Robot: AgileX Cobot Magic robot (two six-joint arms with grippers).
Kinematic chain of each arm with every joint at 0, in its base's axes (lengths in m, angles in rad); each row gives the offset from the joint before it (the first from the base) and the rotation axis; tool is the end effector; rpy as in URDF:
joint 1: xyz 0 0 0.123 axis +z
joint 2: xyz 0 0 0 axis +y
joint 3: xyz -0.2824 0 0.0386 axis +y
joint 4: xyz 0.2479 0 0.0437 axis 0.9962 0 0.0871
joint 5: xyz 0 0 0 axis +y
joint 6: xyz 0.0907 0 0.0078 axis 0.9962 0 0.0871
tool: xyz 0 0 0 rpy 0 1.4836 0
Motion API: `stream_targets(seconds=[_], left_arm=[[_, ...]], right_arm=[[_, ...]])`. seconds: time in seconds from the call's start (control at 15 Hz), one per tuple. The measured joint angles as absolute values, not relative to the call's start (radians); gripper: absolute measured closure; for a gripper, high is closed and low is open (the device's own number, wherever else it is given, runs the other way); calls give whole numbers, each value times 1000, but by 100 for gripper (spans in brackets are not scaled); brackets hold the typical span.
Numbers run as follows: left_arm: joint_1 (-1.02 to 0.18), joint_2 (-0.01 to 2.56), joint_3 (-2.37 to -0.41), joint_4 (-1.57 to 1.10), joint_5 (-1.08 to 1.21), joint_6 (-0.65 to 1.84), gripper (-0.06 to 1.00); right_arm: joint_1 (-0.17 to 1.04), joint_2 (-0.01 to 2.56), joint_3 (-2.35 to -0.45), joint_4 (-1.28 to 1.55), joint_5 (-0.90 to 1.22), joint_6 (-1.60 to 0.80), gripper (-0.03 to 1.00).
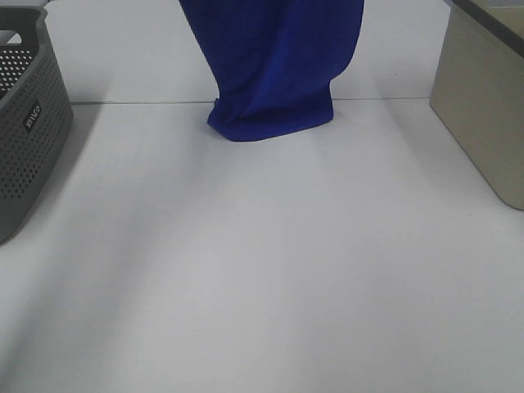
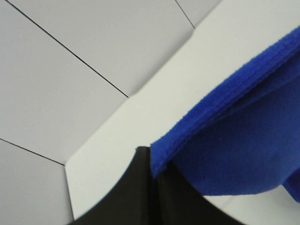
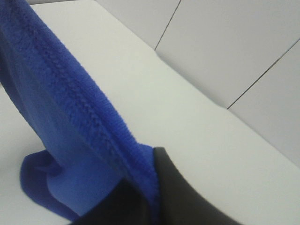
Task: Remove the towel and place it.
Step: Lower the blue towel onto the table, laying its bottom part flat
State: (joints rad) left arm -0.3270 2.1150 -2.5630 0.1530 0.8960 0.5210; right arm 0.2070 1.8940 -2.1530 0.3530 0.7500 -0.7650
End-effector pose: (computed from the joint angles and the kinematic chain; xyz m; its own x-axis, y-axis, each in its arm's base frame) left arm 0.4471 -0.1402 0.4598 -0.1451 0.6559 -0.7408 0.3644 0.7315 0.5763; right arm 0.4233 0.1109 0.4520 -0.1126 -0.5012 -0.8580 -0.5346 0.7584 -0.3729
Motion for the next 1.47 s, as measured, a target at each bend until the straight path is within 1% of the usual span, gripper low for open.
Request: stream_targets(seconds=[0.2,0.33,0.4,0.47,0.67,0.8,1.0,1.13,1.47], left_arm=[[-327,2058,-2563,118,1165,432,94],[-327,2051,-2562,110,1203,348,94],[-327,2033,-2526,104,1210,269,94],[-327,2022,-2501,108,1211,237,94],[-331,1948,-2392,183,1212,107,94],[-334,1880,-2317,200,1212,65,94],[-334,1735,-2150,178,1208,36,94],[-334,1661,-2043,175,1208,33,94],[-334,1553,-2014,159,1205,8,94]], right_arm=[[207,1852,-2153,353,951,-698,95],[207,1846,-2153,356,1046,-663,95],[207,1841,-2153,371,1141,-640,95],[207,1840,-2153,384,1182,-632,95],[211,1838,-2153,411,1202,-623,95],[216,1834,-2153,426,1202,-599,95],[219,1788,-2153,472,1209,-517,95],[219,1757,-2153,551,1218,-484,95],[219,1666,-2088,616,1220,-470,95]])
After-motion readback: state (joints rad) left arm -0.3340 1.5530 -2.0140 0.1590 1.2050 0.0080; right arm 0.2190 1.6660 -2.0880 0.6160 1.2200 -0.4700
